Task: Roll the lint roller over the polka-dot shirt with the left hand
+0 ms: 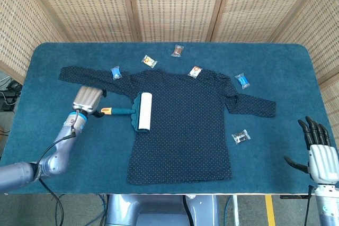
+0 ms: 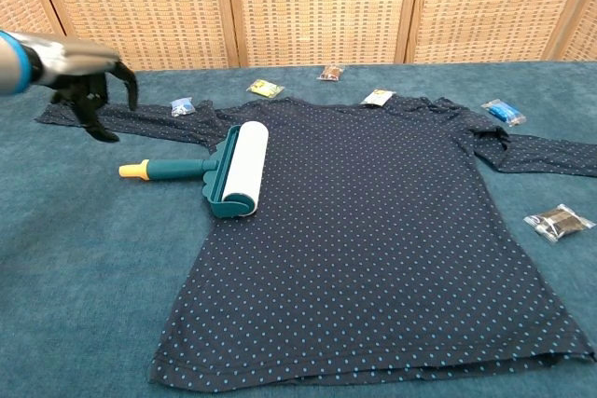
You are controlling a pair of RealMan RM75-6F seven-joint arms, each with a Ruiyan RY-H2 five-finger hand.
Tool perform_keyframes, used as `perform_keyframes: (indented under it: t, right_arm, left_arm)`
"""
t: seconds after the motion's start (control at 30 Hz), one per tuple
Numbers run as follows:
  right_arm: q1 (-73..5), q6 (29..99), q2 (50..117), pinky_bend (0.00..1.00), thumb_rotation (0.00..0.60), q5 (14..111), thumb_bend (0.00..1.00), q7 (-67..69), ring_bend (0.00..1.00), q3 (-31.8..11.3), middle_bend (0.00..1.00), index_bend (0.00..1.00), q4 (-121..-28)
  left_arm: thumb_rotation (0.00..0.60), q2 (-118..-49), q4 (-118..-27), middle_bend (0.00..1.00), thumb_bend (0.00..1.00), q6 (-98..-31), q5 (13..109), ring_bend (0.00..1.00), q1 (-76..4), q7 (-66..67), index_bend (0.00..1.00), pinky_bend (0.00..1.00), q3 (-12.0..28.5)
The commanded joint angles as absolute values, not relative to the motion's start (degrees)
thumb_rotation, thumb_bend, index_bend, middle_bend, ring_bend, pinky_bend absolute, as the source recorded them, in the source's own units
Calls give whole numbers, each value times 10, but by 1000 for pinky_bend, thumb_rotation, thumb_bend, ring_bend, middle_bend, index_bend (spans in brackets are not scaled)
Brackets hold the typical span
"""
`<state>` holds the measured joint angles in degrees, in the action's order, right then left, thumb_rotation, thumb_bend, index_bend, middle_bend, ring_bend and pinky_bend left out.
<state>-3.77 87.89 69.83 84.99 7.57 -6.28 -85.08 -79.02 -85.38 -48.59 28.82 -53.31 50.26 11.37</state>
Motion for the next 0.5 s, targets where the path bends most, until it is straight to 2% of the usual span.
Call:
perform_keyframes:
  t: [0.03,0.5]
  right_arm:
    - [-38,876,699,0,600,848,167,78,0,-63,0,38,-849]
    - [-37,873,695,0,600,835,167,97,0,-70,0,41,-842]
  left_arm:
    - [600,-817,-827,850,241,-488,267,763,-558,523,361,695,97]
    - [600,-899,-731,850,250,-481,243,763,-607,551,379,695,60]
